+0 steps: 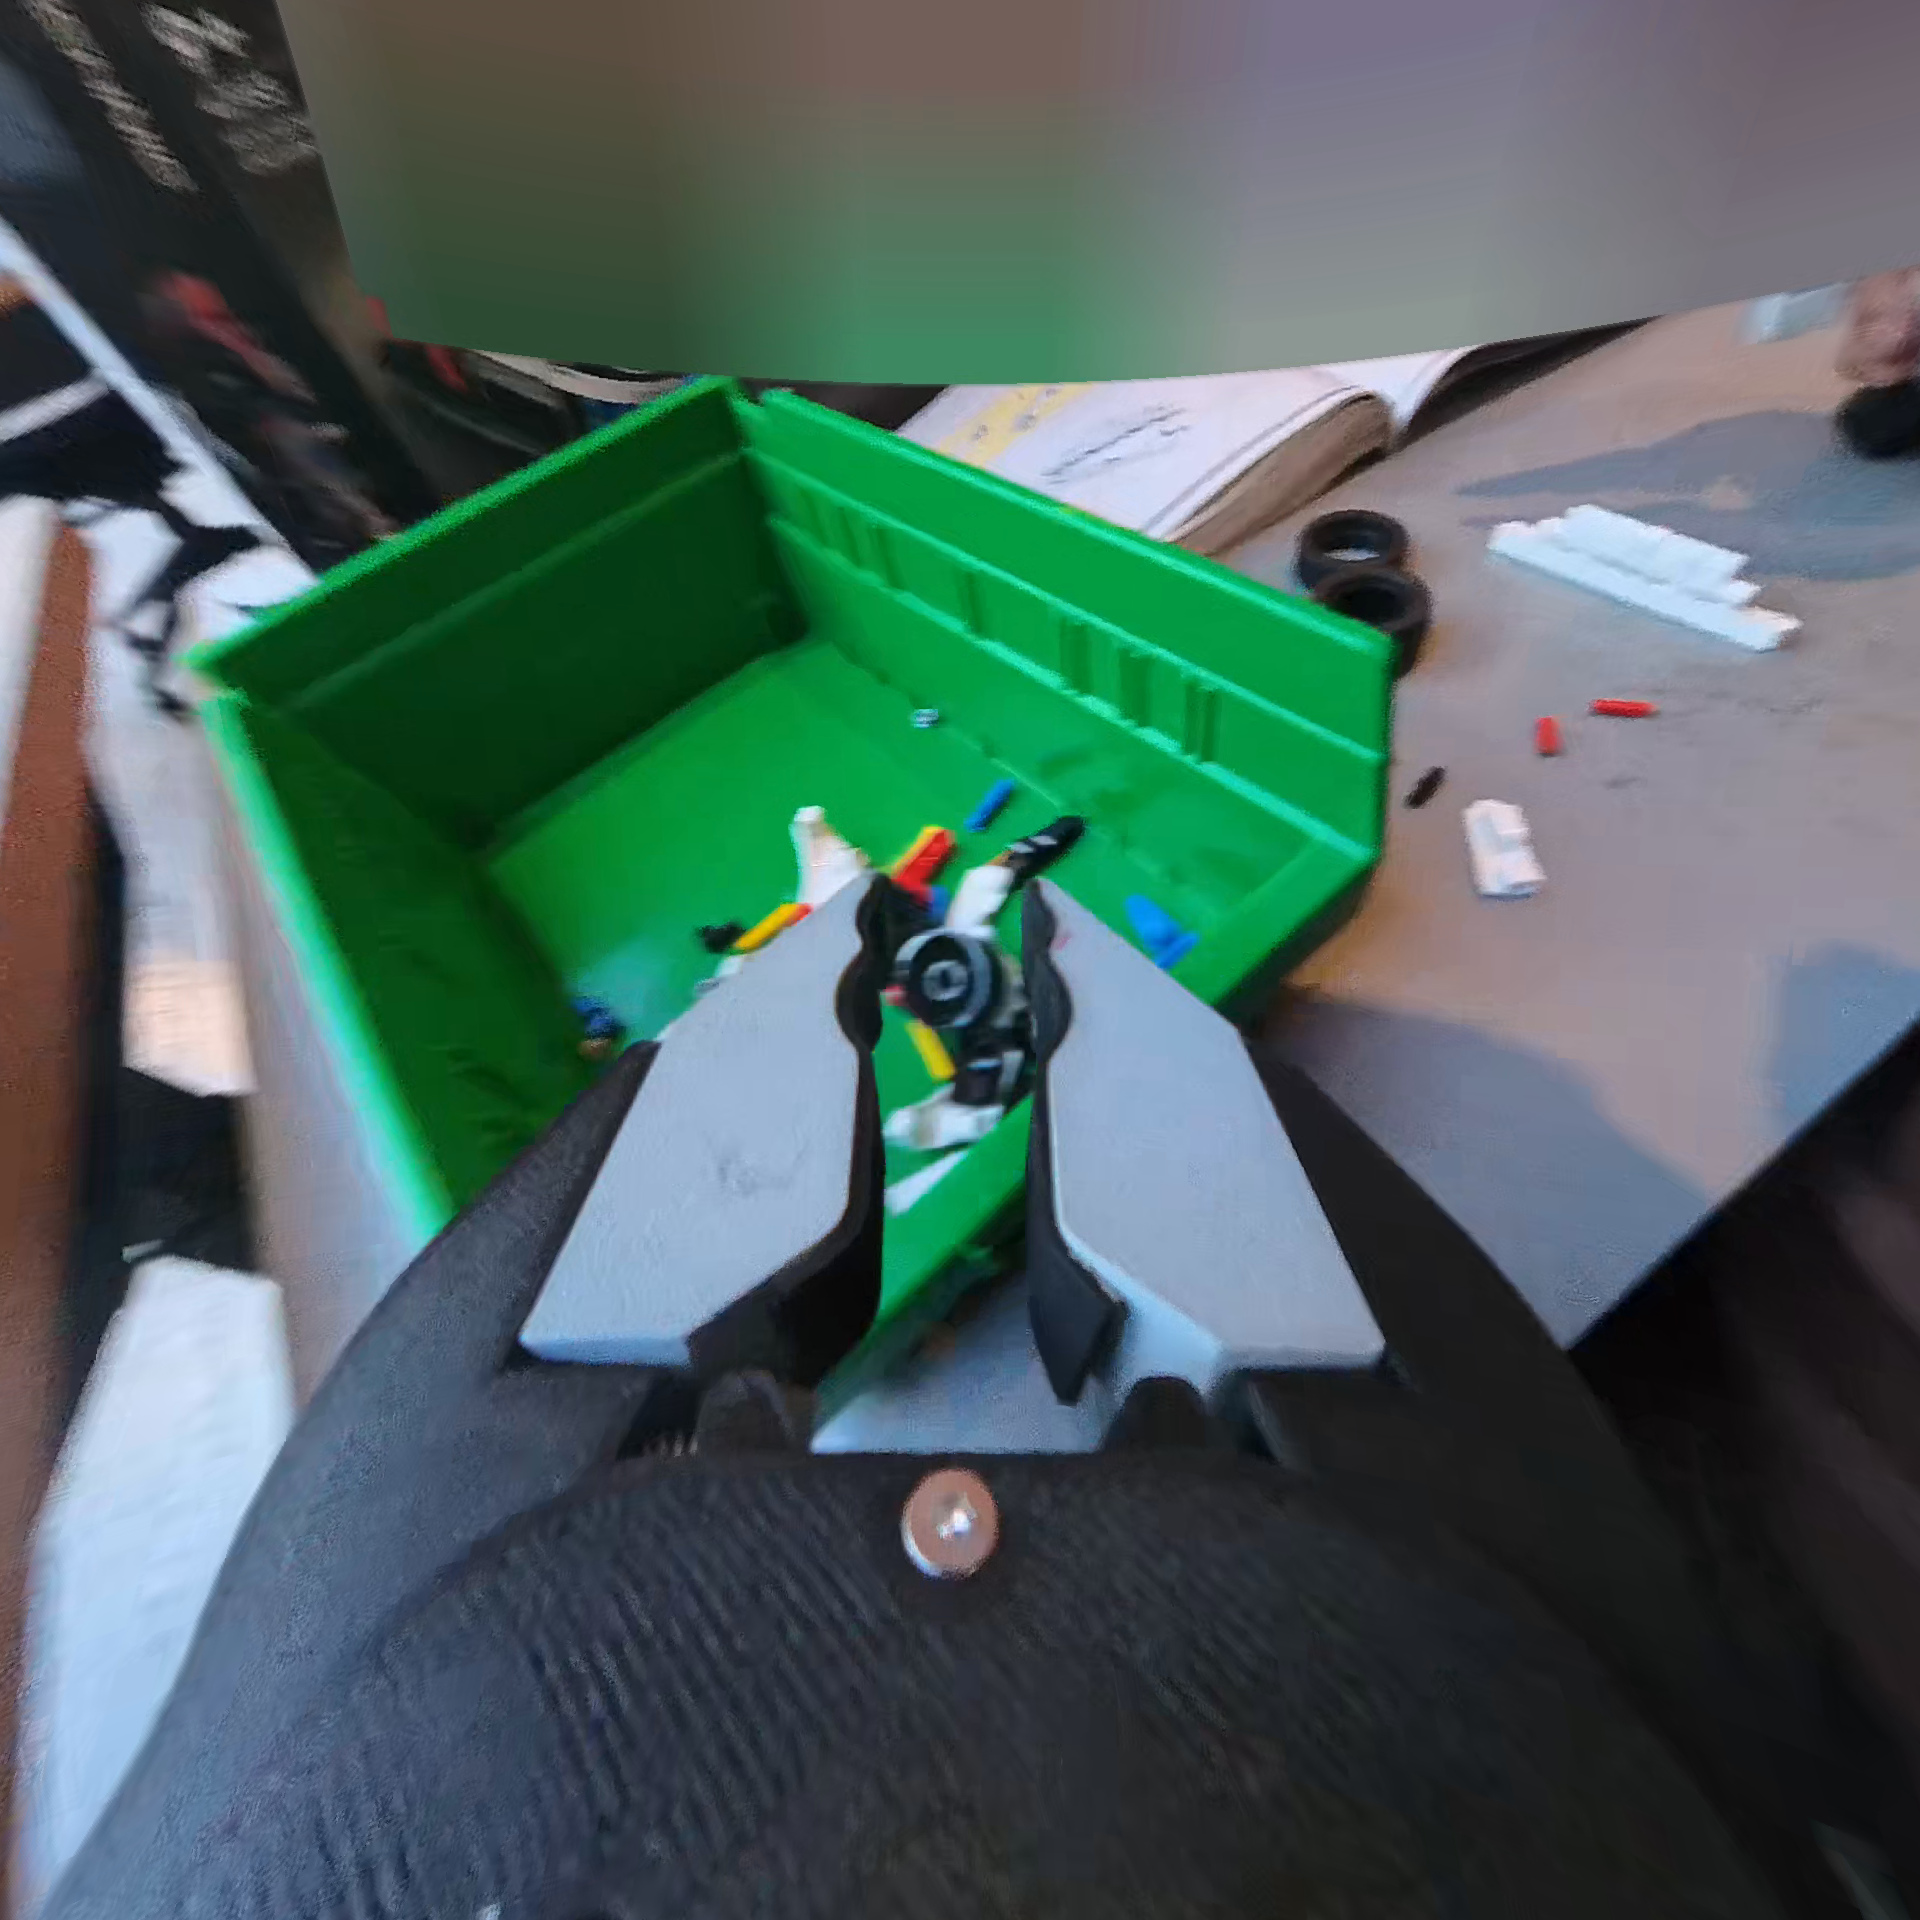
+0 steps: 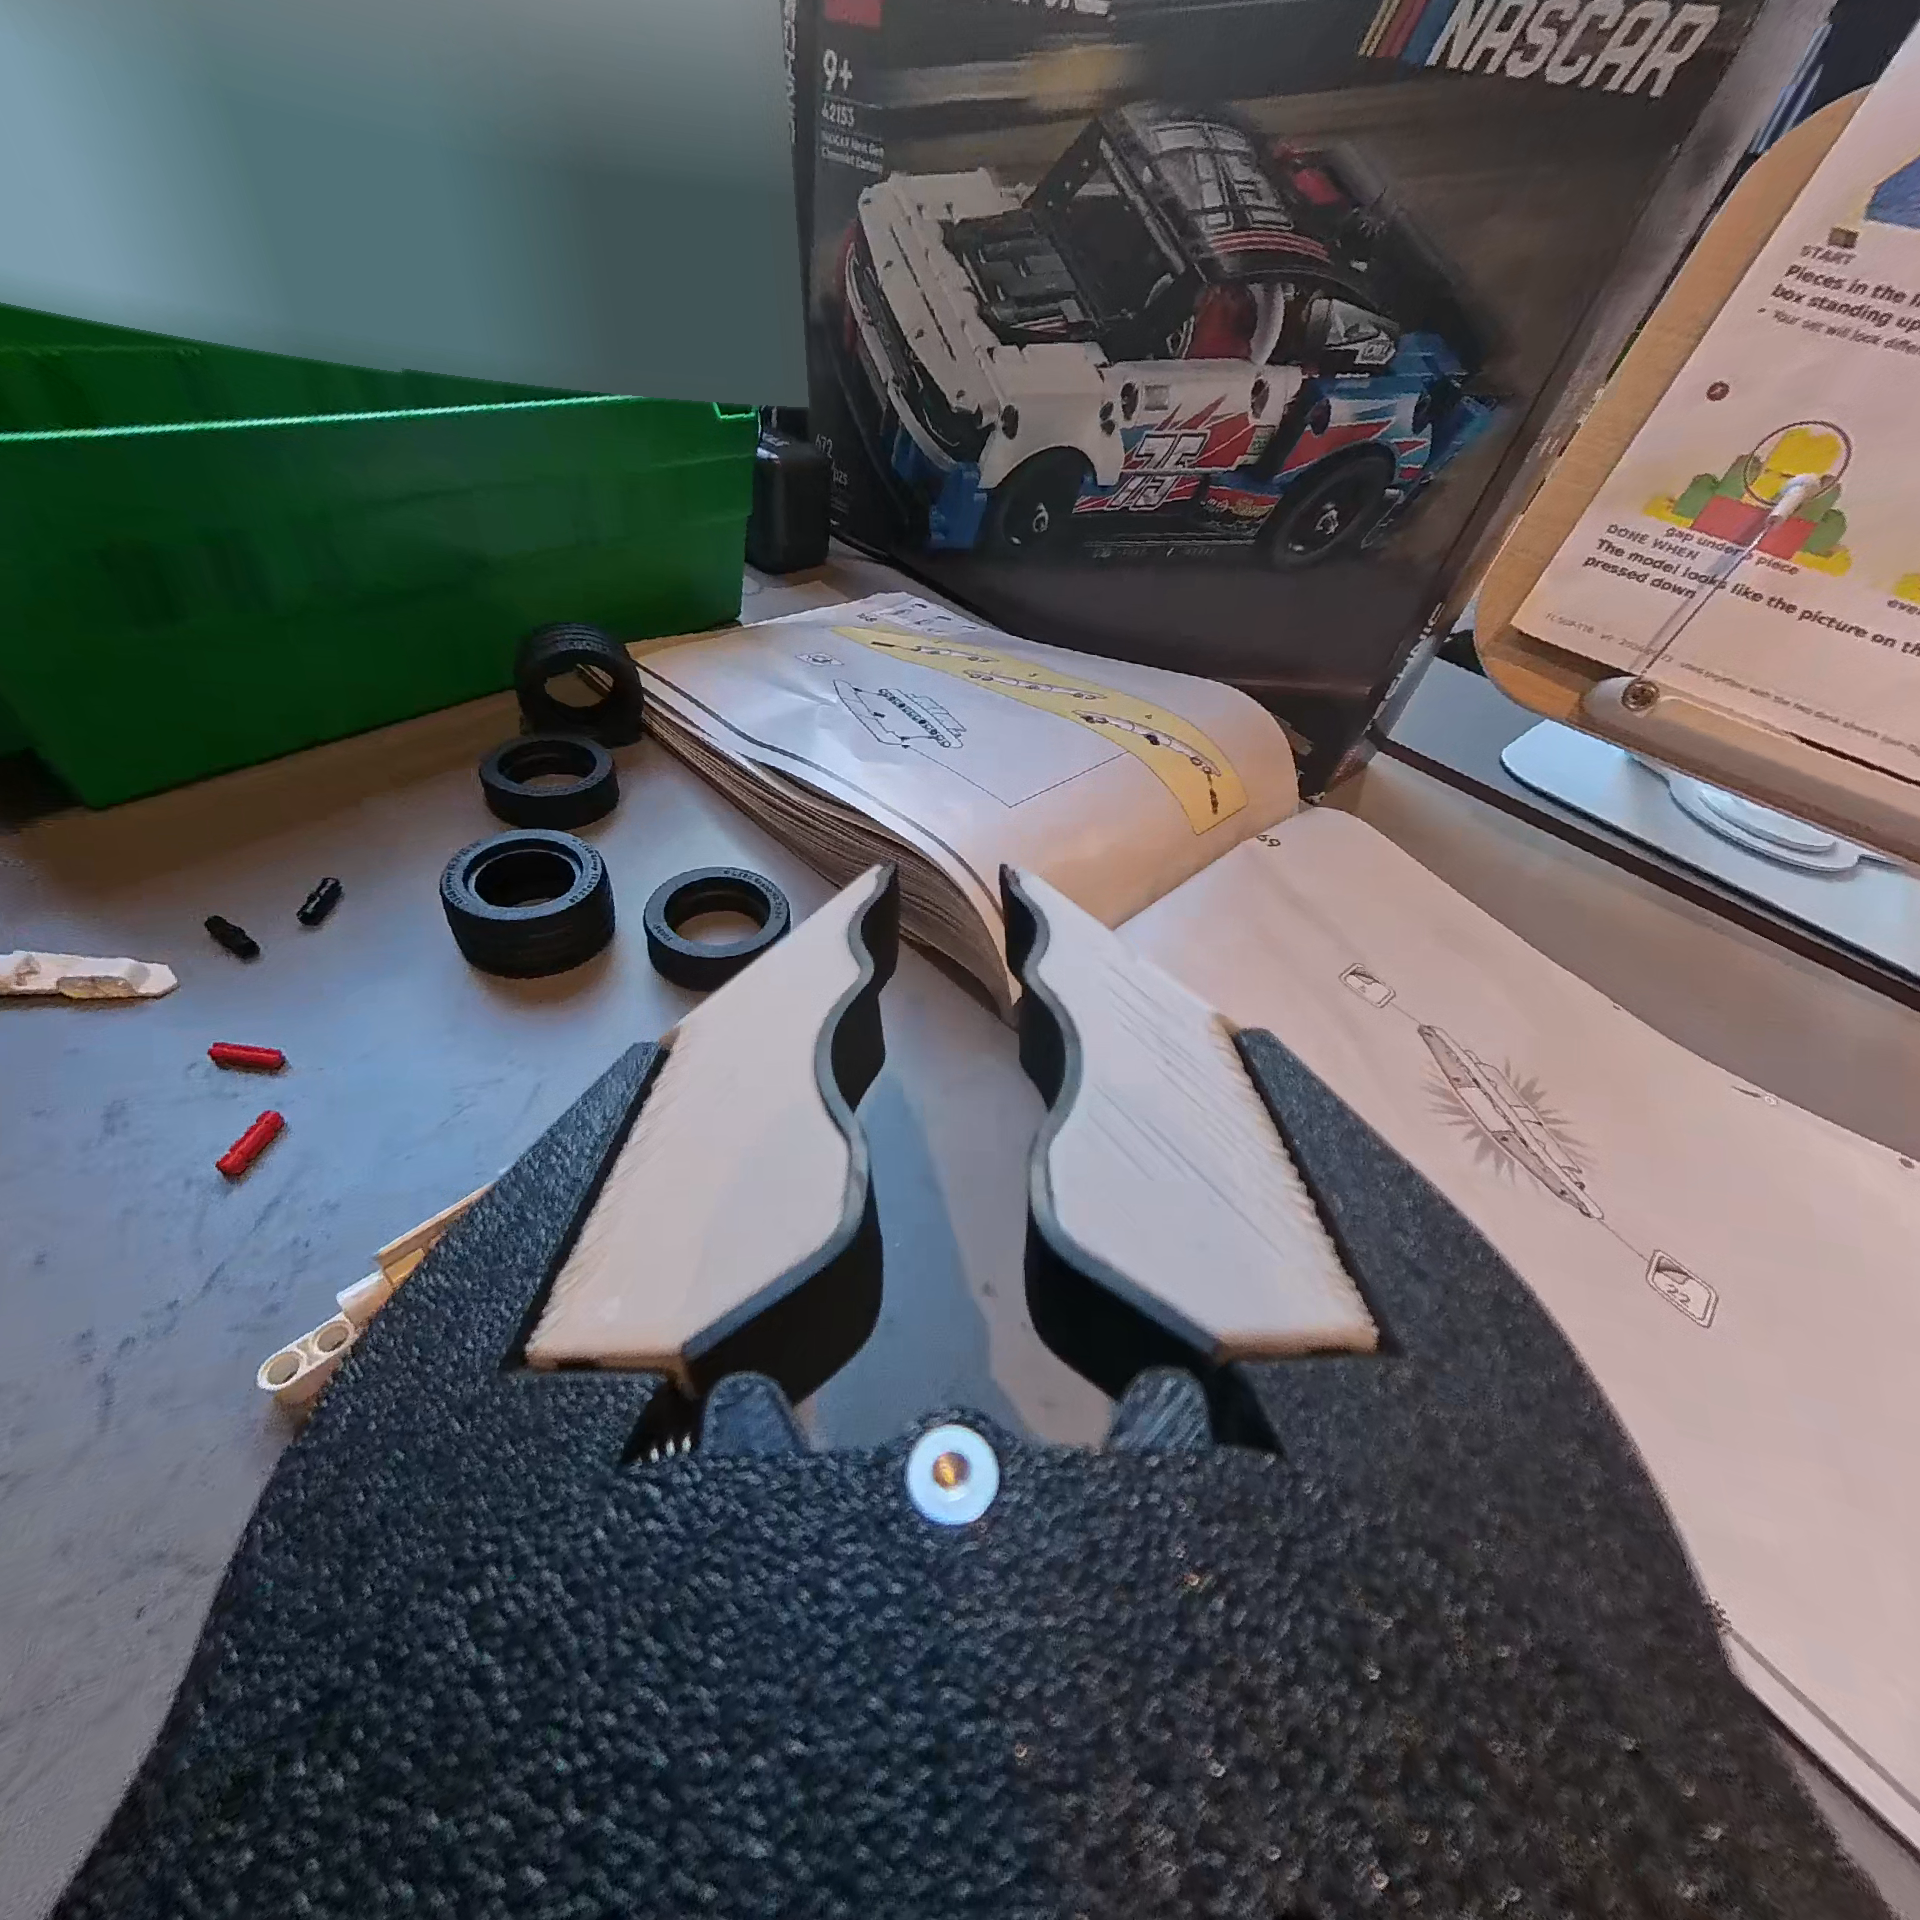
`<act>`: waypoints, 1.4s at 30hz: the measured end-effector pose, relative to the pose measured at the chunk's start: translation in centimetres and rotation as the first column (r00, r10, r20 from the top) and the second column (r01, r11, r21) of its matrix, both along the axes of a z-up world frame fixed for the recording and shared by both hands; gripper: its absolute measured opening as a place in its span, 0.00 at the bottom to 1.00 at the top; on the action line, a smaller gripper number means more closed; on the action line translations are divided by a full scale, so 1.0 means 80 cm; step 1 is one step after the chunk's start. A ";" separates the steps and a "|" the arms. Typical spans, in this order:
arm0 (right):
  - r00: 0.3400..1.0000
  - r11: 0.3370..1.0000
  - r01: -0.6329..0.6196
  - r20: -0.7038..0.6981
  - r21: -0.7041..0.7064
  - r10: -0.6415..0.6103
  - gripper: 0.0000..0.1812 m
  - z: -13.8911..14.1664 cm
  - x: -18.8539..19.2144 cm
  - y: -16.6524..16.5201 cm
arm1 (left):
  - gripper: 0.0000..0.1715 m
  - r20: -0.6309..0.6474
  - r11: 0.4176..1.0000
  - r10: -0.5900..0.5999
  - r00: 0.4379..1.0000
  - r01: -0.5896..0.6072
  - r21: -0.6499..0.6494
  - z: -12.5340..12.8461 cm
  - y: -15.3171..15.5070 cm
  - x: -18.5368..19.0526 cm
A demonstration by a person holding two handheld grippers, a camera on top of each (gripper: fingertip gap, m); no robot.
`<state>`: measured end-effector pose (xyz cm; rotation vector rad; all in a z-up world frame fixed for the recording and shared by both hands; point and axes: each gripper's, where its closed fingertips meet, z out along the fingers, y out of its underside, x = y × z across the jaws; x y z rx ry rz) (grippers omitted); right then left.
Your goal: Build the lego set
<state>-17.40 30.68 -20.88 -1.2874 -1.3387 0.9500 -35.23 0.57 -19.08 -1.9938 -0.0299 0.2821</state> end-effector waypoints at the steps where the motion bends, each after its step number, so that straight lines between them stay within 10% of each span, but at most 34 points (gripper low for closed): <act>1: 1.000 1.000 0.001 0.002 0.007 -0.001 0.11 0.000 0.000 0.000 | 0.11 -0.046 0.999 0.038 0.998 -0.039 -0.009 0.010 -0.009 -0.015; 7: 1.000 0.999 0.020 -0.005 0.041 -0.020 0.10 0.001 0.001 -0.001 | 0.13 -0.088 0.965 0.194 0.977 -0.206 -0.163 0.036 -0.034 -0.088; 13: 0.999 0.998 0.032 -0.019 0.050 -0.031 0.09 0.004 0.005 0.000 | 0.25 0.228 0.935 0.256 0.939 -0.181 -0.304 0.001 -0.024 -0.095; 25: 1.000 0.999 0.006 -0.013 0.040 -0.006 0.08 0.002 0.005 -0.004 | 0.16 0.046 0.881 0.266 0.963 -0.223 -0.417 0.000 -0.010 -0.106; 31: 0.999 1.000 0.002 -0.054 0.002 -0.002 0.07 0.009 0.010 -0.001 | 0.17 -0.102 0.715 0.162 0.982 -0.188 -0.674 -0.015 0.012 -0.113; 42: 0.998 1.000 -0.029 -0.061 -0.013 0.028 0.06 0.011 0.011 -0.006 | 0.10 0.324 0.539 -0.197 0.925 0.379 -0.753 -0.088 0.050 0.000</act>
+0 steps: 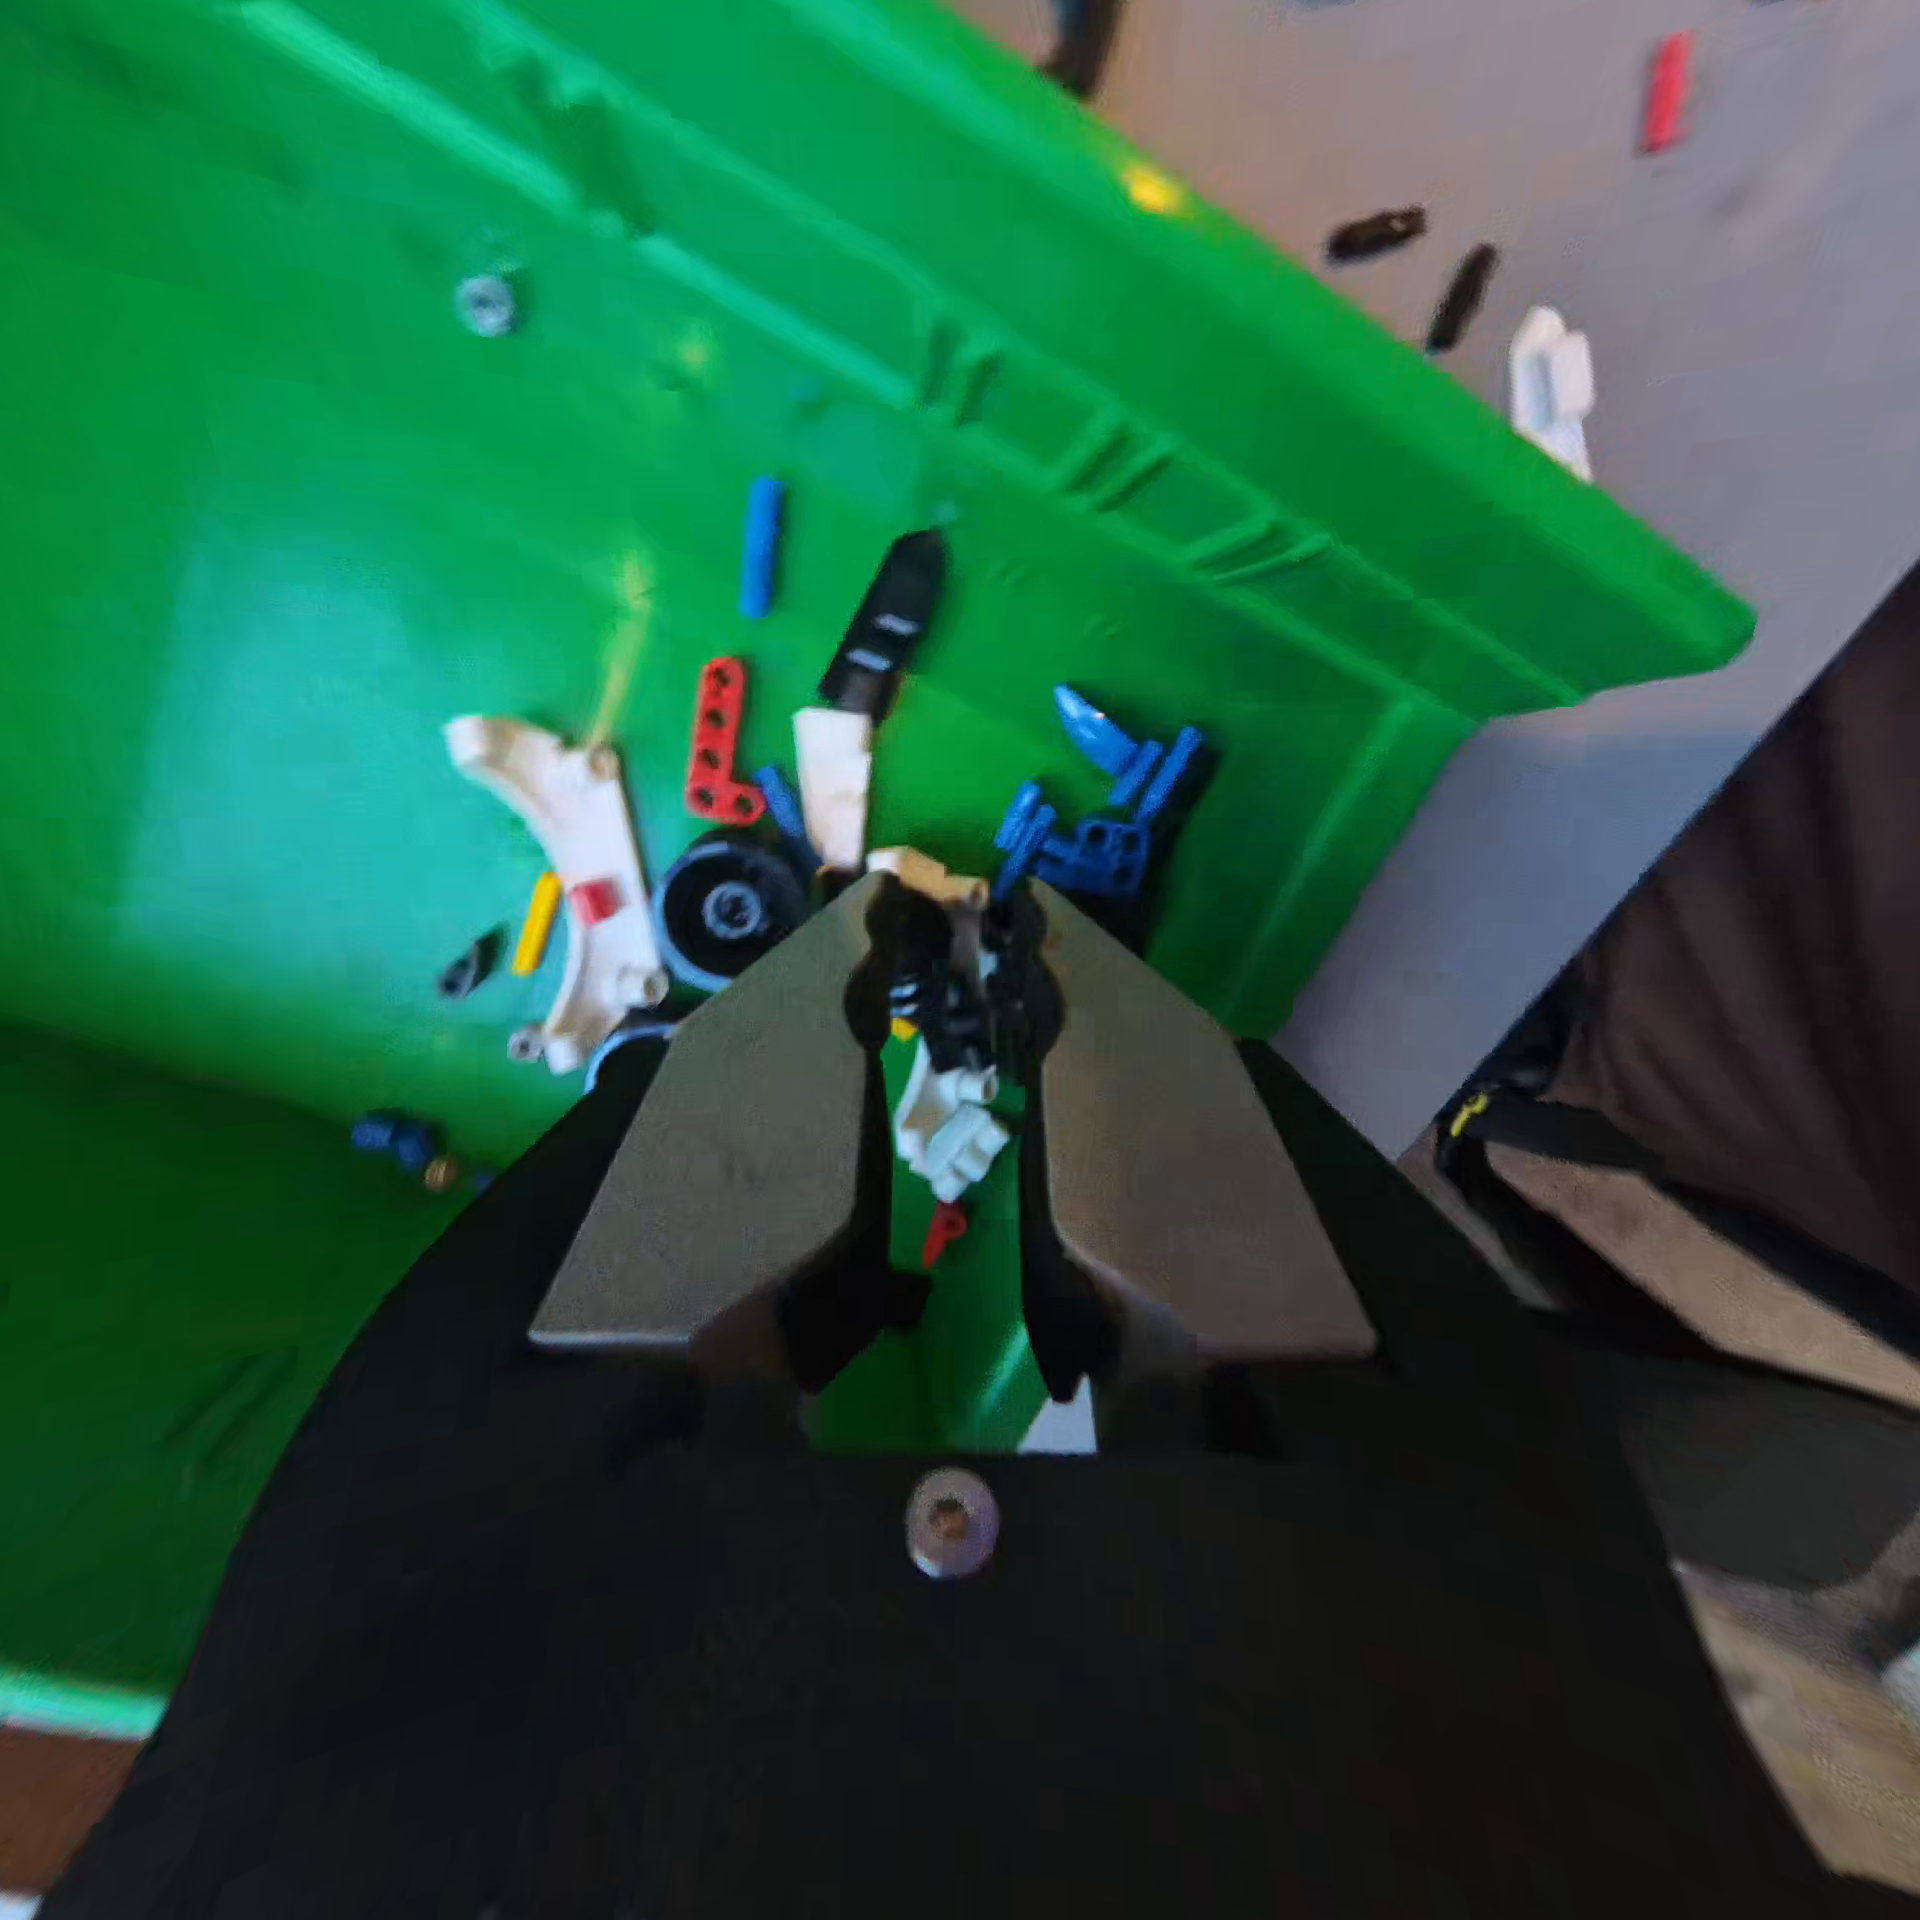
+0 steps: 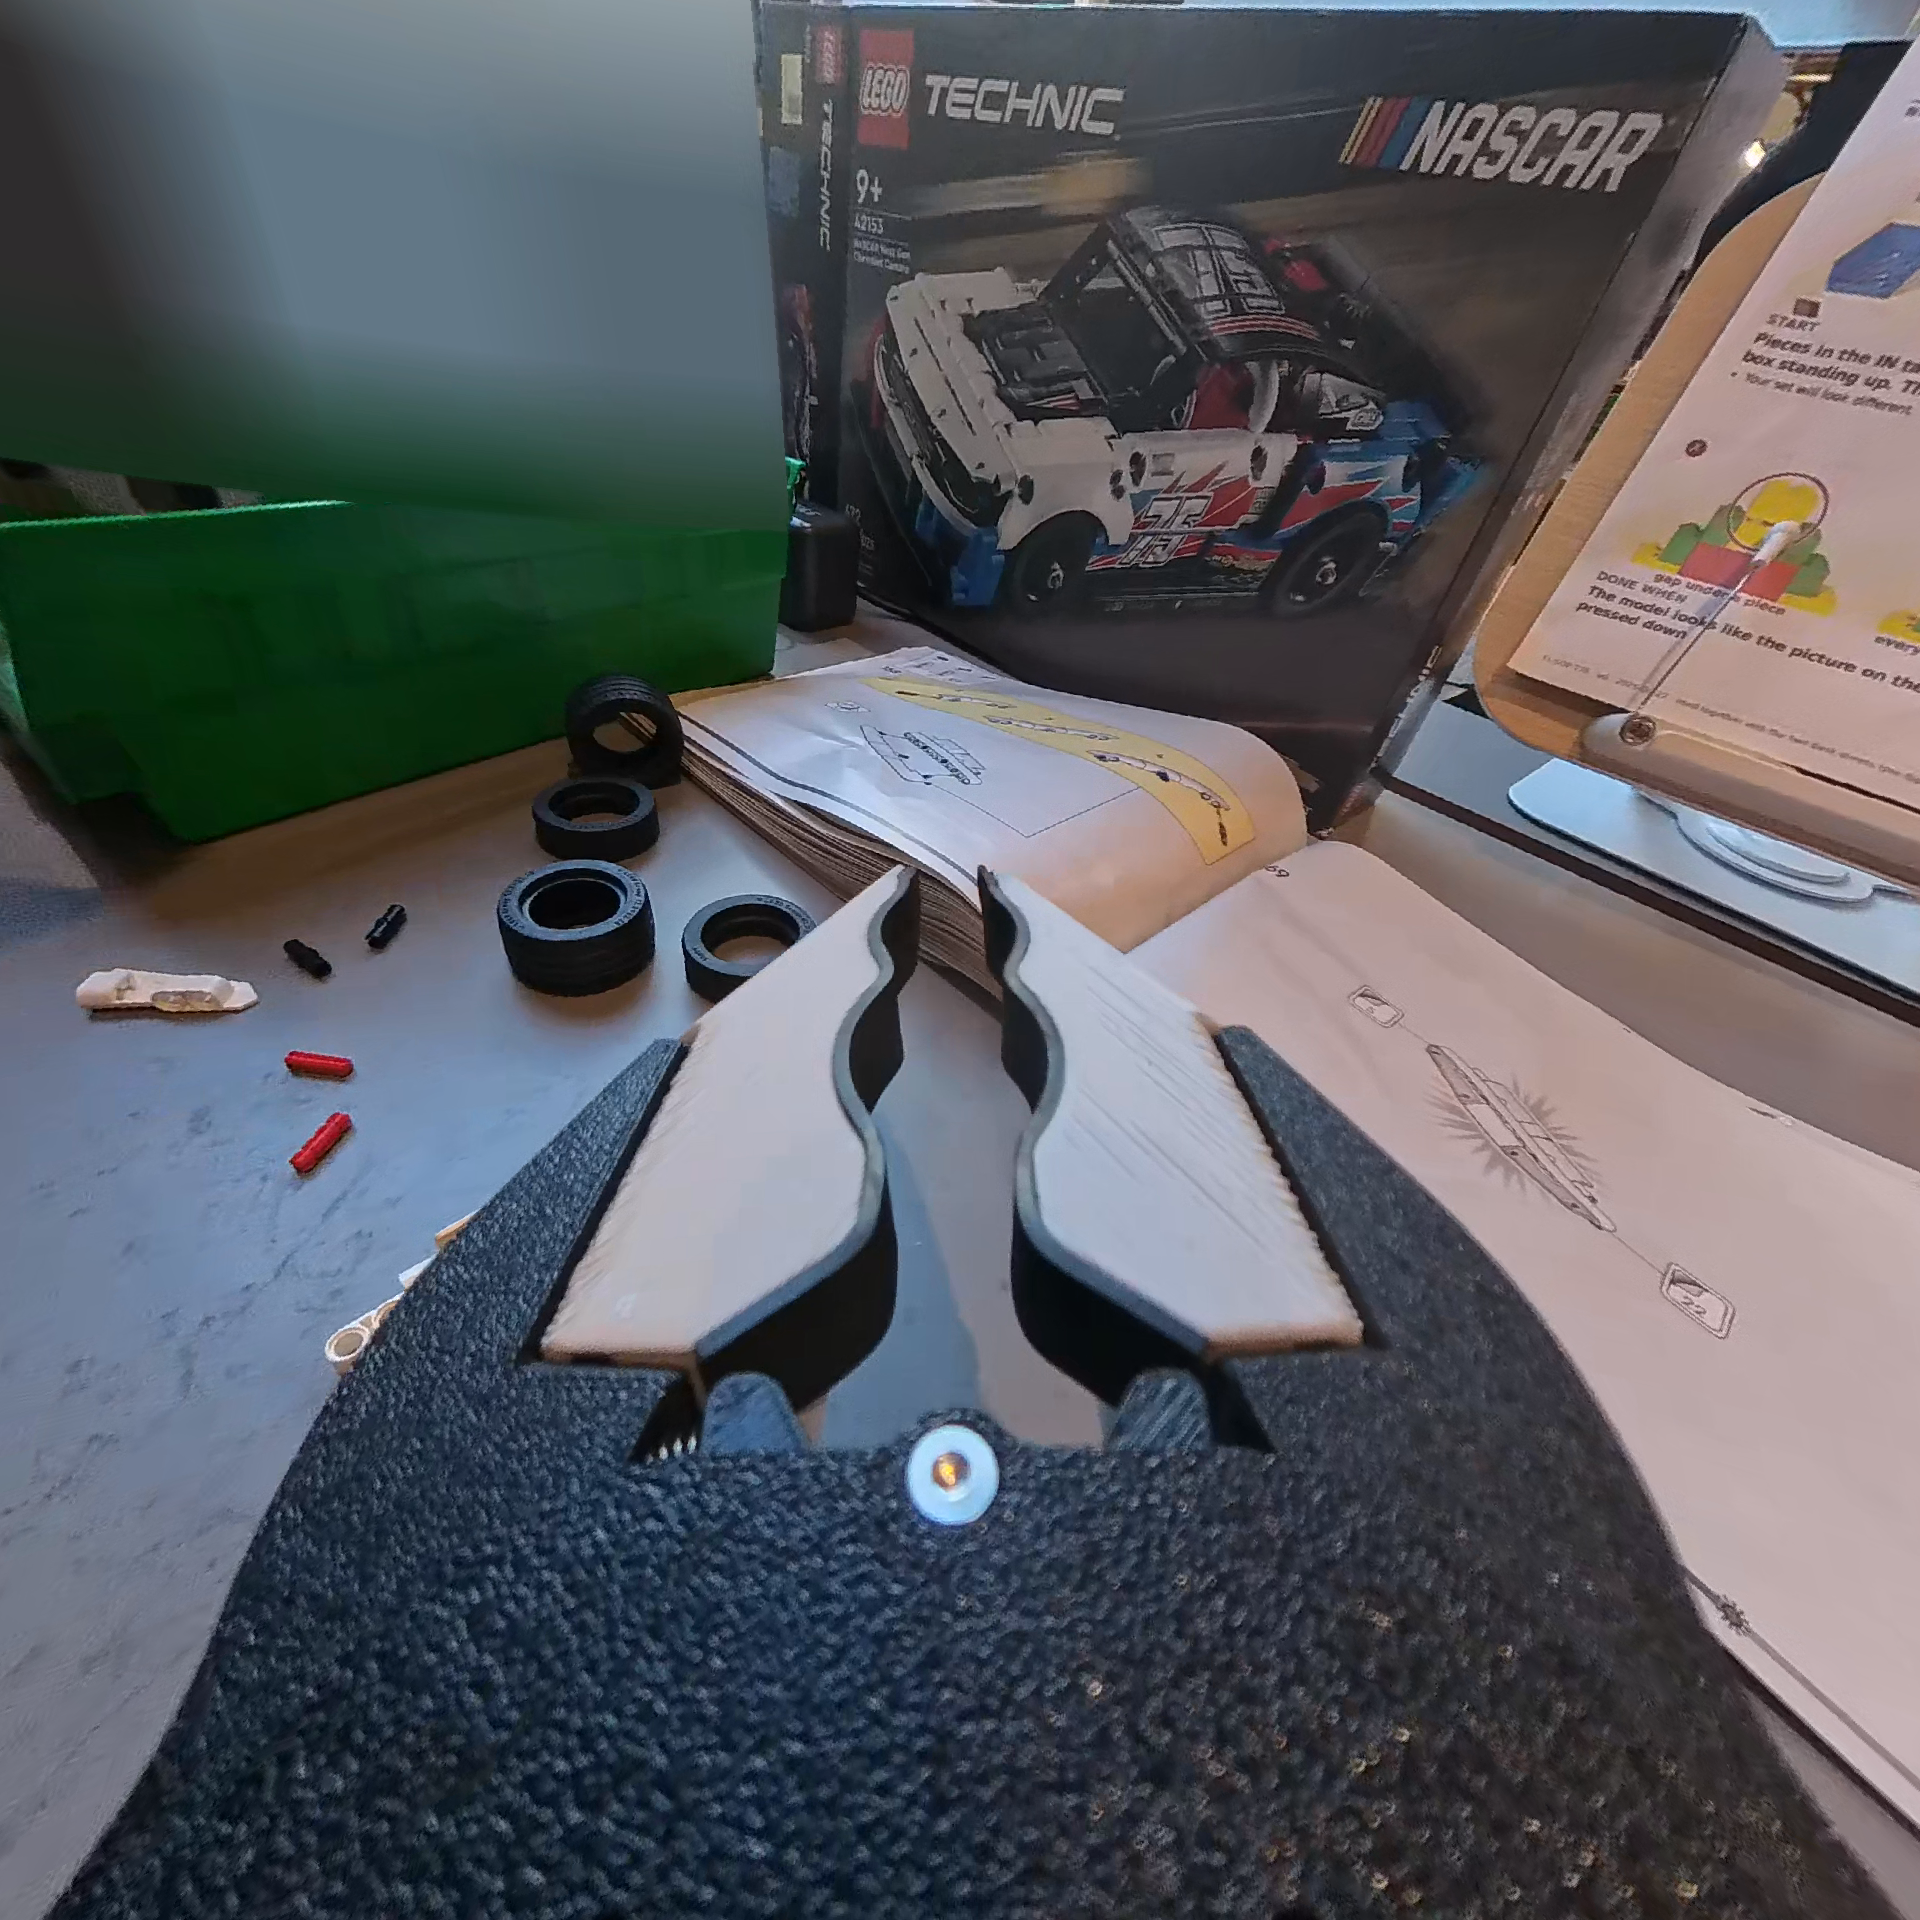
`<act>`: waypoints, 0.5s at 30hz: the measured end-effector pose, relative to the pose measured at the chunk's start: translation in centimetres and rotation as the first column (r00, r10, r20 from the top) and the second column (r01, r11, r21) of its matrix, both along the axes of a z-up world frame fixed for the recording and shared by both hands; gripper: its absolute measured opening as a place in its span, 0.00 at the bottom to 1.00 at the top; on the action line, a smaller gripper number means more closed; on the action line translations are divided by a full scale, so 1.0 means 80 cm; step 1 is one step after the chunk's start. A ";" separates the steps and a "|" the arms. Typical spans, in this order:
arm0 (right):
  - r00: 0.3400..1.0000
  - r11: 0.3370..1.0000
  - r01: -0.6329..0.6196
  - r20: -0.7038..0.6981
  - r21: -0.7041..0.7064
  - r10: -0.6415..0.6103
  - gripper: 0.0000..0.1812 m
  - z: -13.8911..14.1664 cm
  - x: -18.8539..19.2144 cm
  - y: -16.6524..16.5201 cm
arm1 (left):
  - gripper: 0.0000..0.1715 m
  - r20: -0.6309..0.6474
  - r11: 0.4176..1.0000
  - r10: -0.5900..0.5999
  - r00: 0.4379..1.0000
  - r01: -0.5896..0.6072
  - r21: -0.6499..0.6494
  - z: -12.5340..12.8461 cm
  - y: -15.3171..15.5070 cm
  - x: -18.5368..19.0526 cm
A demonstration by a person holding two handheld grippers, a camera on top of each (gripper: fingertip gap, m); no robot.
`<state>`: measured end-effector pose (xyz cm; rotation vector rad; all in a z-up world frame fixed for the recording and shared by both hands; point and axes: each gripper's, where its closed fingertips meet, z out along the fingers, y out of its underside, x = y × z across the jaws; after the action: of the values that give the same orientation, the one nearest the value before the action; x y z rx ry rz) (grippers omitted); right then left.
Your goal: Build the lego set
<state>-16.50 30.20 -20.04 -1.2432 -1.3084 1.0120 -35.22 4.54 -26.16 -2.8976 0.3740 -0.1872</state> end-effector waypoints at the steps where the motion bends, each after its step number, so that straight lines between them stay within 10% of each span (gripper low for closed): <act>1: 1.000 1.000 0.000 -0.003 -0.004 0.000 0.06 0.001 0.000 0.000 | 0.10 -0.010 0.999 -0.041 0.999 0.041 -0.023 -0.008 0.000 0.004; 15: 1.000 0.999 -0.013 -0.029 -0.039 0.012 0.05 0.005 0.004 0.001 | 0.05 -0.111 0.977 -0.199 0.974 0.188 -0.102 -0.040 0.009 0.018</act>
<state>-16.21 30.28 -19.62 -1.2468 -1.2815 1.0647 -33.80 5.27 -29.35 -2.9677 0.6876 -0.0609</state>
